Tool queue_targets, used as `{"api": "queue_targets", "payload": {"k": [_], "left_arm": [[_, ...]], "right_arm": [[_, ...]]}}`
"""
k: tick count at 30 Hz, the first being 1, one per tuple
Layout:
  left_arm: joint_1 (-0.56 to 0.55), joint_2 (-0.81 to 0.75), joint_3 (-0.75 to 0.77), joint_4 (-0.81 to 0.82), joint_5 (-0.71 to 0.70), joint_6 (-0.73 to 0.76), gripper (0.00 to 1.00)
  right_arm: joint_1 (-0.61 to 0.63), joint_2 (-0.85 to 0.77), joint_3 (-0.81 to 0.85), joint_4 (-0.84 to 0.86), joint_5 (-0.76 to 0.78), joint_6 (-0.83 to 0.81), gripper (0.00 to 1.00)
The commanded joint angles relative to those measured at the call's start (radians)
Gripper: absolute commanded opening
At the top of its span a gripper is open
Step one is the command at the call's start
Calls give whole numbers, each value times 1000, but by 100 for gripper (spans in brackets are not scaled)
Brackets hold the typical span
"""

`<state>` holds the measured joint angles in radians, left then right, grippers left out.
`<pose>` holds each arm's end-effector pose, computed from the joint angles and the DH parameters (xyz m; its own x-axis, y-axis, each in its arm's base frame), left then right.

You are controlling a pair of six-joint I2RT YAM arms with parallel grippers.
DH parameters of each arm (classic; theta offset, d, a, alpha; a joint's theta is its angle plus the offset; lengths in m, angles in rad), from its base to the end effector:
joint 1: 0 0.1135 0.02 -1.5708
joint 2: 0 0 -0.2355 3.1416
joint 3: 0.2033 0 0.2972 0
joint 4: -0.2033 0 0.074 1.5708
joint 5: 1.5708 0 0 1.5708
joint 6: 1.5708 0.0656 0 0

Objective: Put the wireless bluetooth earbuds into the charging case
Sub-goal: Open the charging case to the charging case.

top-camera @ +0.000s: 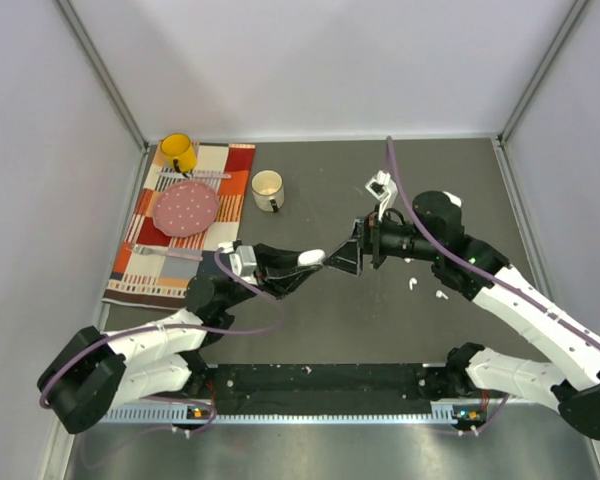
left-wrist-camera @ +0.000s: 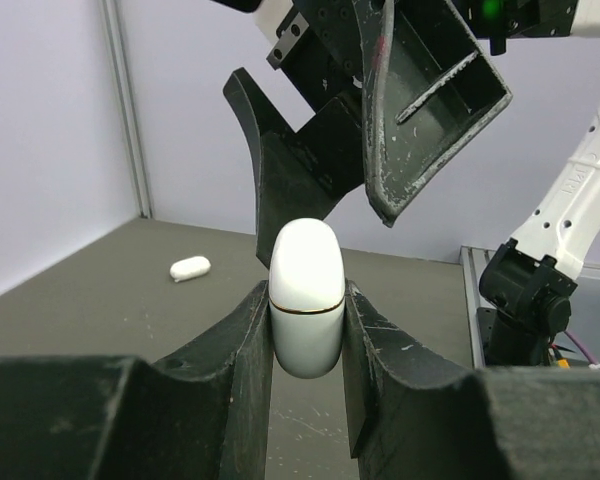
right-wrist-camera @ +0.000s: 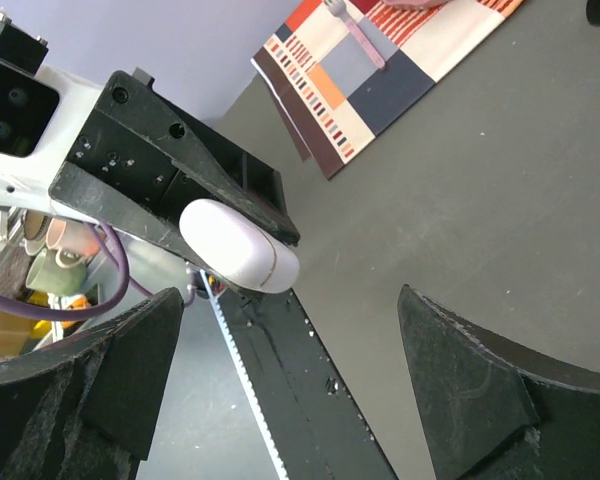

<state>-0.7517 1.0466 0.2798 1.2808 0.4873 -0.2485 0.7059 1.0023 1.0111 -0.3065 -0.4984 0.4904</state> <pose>0.1750 -0.2057 0.2235 0.1265 -0.4157 -0.9007 0.9619 0.2732 0.0090 0.2153 0.2247 0.3359 -0.6291 0.0074 -0.7773 -0.7043 0.4178 0.5740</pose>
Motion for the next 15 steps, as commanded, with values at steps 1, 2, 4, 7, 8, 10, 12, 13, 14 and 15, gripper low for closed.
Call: {"api": "queue_targets", "payload": {"k": [1,2,4,7,8,10,12,13,14,15], "left_arm": [[-3,29,21,218,30,-61,0],[-3,35,24,227,39,-66,0],[-3,52,30,259,56,-80,0],[-3,78,35,317,59,-113,0],[-3,82,39,333,60,-120,0],[-3,99,41,360,59,-129,0],[-3,105,42,365,54,-129,0],[-3,107,44,364,60,-130,0],[-2,108,47,362,63,-129,0],[-3,109,48,361,66,-127,0]], "right_arm": [[32,7,38,24,37,-16,88],[30,9,38,29,38,-16,88],[32,13,38,43,49,-15,88],[33,30,47,32,54,-27,88],[33,32,47,33,22,-30,87],[38,35,43,33,5,-35,87],[46,33,35,29,1,-50,87],[47,30,32,26,4,-50,87],[47,27,27,24,12,-52,87],[47,27,18,23,12,-55,87]]}}
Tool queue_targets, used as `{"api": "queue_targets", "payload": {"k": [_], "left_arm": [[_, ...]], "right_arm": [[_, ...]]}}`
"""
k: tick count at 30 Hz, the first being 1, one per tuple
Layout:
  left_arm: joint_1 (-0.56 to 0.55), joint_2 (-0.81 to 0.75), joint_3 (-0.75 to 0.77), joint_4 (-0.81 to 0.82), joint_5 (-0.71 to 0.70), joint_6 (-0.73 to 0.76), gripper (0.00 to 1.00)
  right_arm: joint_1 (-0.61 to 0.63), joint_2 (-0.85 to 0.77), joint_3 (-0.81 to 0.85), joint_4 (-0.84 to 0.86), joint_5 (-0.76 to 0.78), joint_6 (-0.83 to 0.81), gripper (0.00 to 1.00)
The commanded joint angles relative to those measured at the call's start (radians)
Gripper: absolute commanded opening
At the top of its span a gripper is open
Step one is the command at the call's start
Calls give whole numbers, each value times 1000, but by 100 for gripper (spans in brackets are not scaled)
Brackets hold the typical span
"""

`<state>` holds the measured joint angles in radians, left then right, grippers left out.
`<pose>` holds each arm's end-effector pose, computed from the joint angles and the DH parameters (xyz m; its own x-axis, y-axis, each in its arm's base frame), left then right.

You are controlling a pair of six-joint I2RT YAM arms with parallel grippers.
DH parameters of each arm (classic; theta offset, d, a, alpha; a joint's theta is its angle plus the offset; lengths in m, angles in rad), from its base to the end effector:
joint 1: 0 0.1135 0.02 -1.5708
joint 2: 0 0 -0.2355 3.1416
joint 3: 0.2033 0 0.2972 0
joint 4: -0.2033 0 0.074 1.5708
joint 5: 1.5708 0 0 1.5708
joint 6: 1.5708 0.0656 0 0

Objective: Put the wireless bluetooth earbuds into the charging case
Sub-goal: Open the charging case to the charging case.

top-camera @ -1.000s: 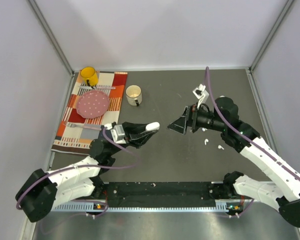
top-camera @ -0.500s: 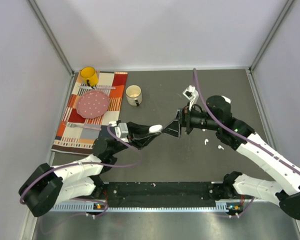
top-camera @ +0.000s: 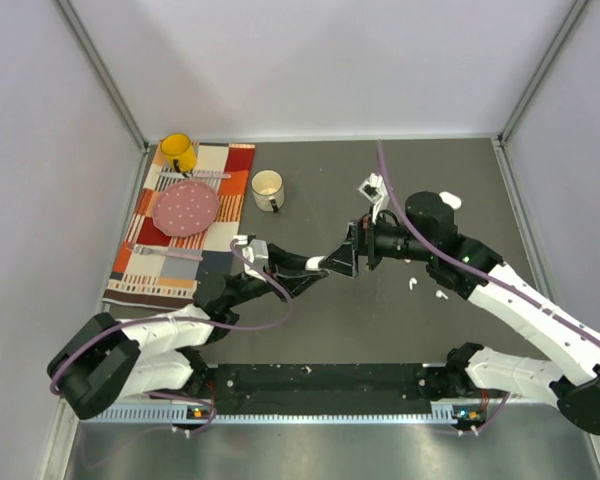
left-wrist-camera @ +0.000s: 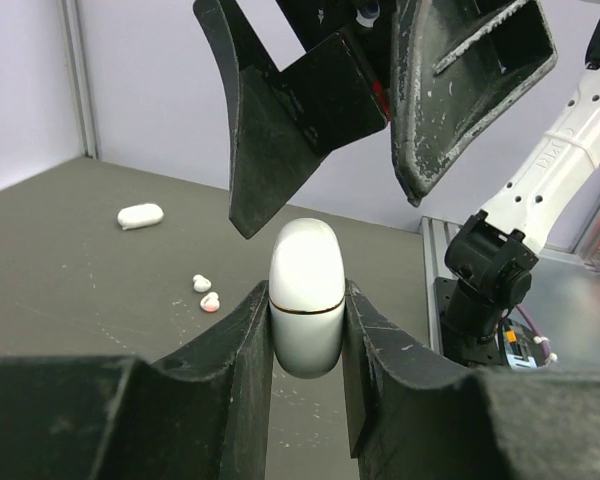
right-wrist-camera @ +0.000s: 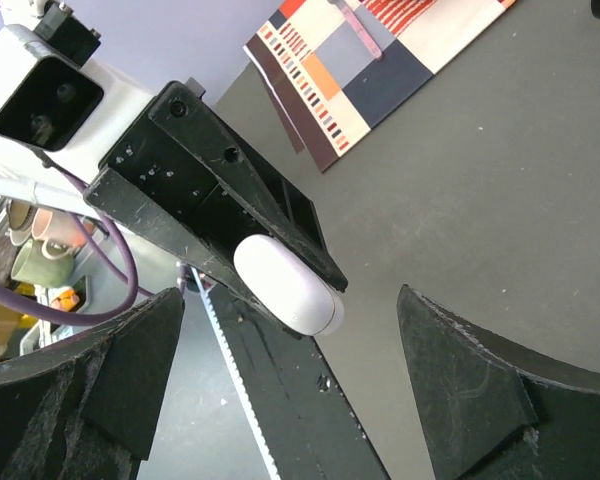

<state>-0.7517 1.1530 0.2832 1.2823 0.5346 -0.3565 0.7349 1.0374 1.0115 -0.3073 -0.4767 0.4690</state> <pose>0.1799 -0.2140 0.1973 -0.0496 -0.3647 -0.9298 0.9724 0.1948 -0.1283 0.2156 0.2354 0.3255 -0.6311 -0.0291 -0.7751 -0.7087 0.4278 0.5610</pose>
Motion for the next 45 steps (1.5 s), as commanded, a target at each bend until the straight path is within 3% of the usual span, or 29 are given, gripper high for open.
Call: {"api": "queue_targets", "payload": {"k": [1,18,33,45], "left_arm": [[-3,-4,47,356,19,-18,0],[-3,-168,108,28,80,114,0],[-5,-295,54,-133,100,175,0],[-3,-386,4,-209,53,215,0]], "right_arm": [[18,-10,15,20,-10,-33,87],[17,6,25,-10,44,-72,86],[18,108,162,68,64,2,91],[17,122,159,168,29,72,92]]}}
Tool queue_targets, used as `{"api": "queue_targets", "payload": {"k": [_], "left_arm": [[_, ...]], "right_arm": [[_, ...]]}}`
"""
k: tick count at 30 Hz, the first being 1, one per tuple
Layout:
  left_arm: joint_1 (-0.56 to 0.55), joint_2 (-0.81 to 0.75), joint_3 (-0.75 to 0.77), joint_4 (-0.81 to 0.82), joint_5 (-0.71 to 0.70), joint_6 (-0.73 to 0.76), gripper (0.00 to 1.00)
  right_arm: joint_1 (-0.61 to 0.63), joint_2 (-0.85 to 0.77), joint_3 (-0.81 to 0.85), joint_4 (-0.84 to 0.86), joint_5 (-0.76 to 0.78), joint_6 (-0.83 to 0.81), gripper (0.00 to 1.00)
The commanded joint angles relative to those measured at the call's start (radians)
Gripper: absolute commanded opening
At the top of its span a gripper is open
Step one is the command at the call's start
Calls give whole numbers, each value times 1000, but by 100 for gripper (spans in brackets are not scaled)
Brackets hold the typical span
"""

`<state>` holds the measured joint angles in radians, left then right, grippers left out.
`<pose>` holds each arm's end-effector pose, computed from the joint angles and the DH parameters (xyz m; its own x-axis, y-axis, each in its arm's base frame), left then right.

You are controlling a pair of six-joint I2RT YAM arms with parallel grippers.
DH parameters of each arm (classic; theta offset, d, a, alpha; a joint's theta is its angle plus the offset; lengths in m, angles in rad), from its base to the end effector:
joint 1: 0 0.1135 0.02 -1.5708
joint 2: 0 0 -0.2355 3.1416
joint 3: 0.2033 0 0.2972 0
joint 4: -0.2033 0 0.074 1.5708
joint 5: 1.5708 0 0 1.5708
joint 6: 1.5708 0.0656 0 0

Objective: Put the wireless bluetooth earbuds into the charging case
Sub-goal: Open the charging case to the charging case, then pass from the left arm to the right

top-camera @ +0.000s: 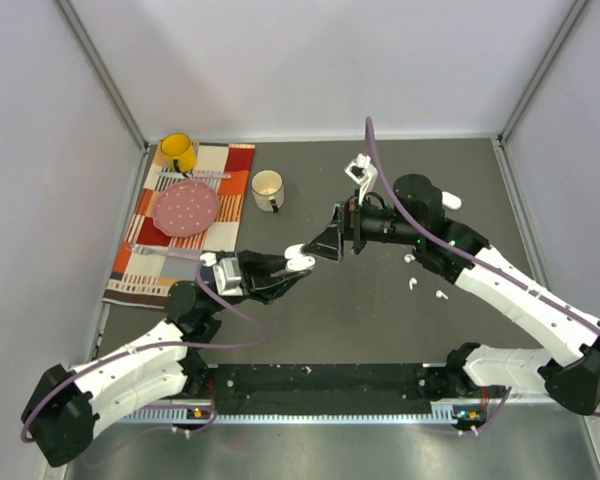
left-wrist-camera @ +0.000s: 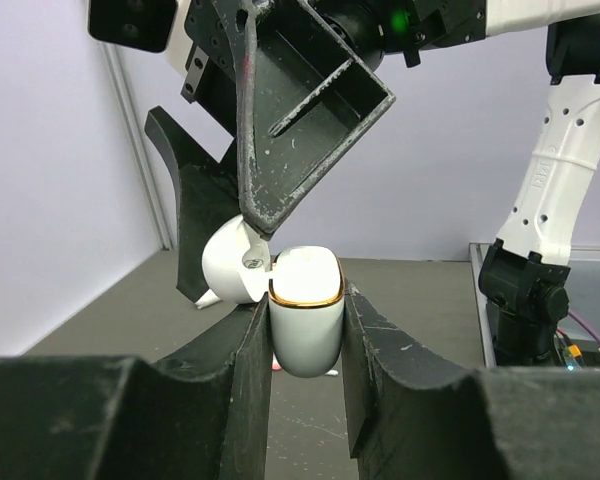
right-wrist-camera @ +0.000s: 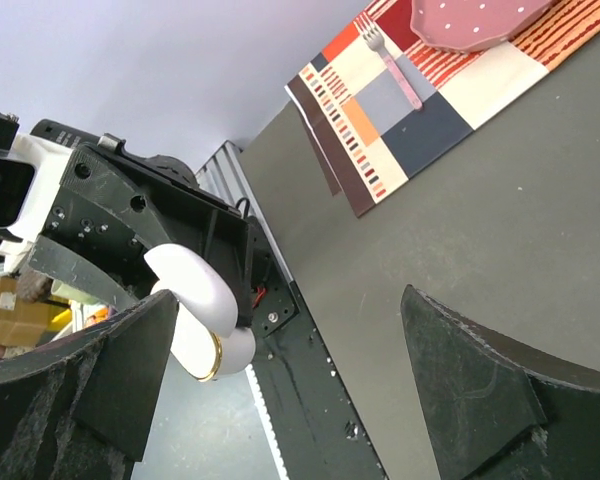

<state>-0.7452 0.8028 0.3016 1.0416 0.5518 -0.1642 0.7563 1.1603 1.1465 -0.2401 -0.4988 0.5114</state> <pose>0.1618 -0.1961 0.2625 0.2246 -0.3967 -0.8901 0.9574 0.2597 0.1259 0.2296 0.2598 0.3524 -0.6191 0.0068 -0.7853 -0.7298 0.3643 0.5785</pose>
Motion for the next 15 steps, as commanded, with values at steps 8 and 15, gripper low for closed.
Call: {"api": "queue_targets", "payload": {"k": [8,15], "left_arm": [[-11,-60,-47,17,-1,26,0],[-11,-83,-56,-3,-15,29,0]], "right_arm": [[-38,-100,-25,165,109,64,96],[-161,-169,-86,110,166,108,97]]}}
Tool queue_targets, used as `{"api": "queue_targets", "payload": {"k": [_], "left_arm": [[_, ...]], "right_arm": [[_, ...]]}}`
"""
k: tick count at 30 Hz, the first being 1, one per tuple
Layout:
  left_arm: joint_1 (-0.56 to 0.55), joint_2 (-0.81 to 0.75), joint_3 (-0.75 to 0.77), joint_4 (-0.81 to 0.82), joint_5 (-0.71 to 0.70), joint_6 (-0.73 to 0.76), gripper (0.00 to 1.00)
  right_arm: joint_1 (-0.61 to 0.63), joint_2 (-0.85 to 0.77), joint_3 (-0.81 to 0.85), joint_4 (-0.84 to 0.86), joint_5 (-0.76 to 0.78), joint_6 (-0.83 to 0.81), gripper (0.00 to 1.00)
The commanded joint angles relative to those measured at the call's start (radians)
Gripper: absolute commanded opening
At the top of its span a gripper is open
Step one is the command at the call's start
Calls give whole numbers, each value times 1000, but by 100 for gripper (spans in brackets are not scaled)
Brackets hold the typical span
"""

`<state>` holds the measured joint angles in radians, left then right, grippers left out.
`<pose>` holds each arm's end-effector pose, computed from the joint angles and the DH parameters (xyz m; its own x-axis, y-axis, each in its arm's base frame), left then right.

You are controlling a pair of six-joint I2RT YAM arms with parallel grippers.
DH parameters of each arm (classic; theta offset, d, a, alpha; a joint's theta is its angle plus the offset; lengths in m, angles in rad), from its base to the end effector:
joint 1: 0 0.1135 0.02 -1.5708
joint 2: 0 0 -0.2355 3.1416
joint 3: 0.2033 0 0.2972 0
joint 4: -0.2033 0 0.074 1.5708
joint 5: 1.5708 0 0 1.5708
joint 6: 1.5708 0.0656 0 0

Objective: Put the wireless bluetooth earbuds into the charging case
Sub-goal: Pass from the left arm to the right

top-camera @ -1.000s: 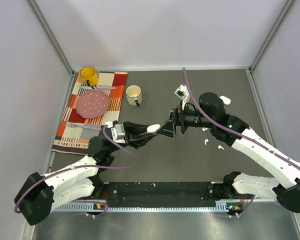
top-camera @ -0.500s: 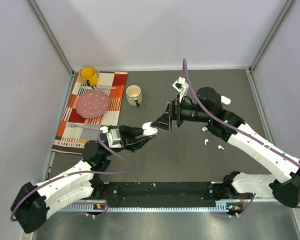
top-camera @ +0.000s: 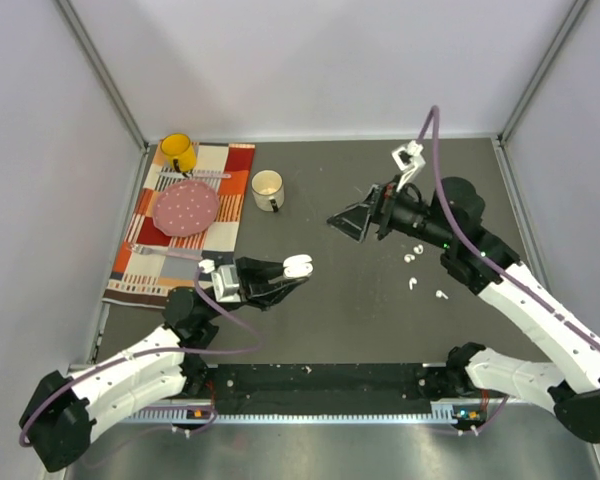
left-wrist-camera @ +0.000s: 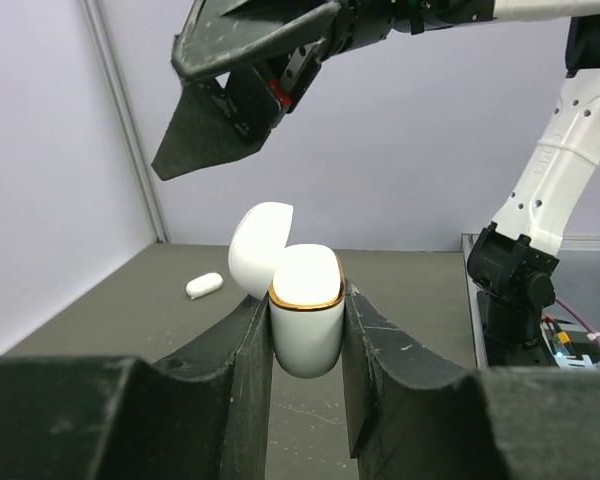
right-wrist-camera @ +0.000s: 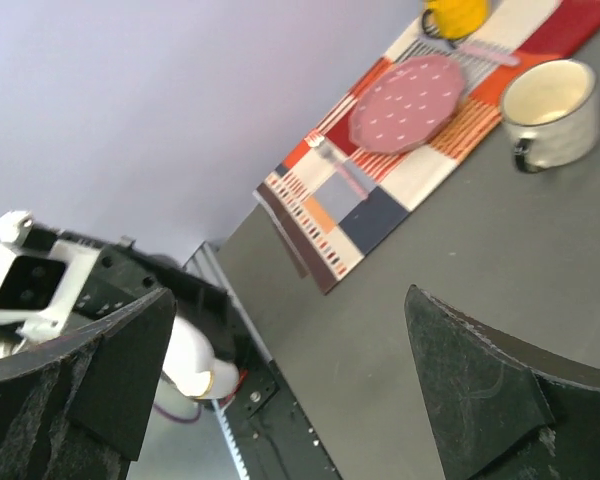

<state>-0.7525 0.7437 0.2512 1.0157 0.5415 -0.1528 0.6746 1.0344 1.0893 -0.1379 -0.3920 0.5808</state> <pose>0.1552 -0.1917 0.2532 0.2217 -0.3863 -0.8953 0.9565 0.2647 0.1227 0.2352 0.2202 0.3807 -0.5340 0.2222 -0.8158 -0.6956 0.4330 0.5733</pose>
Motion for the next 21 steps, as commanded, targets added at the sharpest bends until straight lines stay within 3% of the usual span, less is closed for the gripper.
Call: {"api": "queue_targets", "payload": {"k": [1,6,9,10,14,16,19,21], "left_arm": [[-4,-27,-4,17,-5,19,0],[-4,-43,2,1,0,24,0],[-2,-53,3,-9,-5,24,0],[-4,-55,5,-14,-8,27,0],[-4,-40,14,-16,-12,35,0],[-2,-21,28,-16,-8,42,0],[-2,5,48,-12,-5,58,0],[-2,25,59,-9,-5,65,0]], "right_arm": [[-104,-48,-32,-65,114,47,97],[-306,-66,-104,-229,156,160,98],[-398,-85,-143,-192,-25,140,97],[-399,-88,-144,-157,-176,113,97],[-374,-122,-199,130,-443,184,95],[-337,-125,-194,172,-437,191,95],[-238,-82,-154,94,-417,169,94],[-179,-36,-155,106,-415,247,92]]}}
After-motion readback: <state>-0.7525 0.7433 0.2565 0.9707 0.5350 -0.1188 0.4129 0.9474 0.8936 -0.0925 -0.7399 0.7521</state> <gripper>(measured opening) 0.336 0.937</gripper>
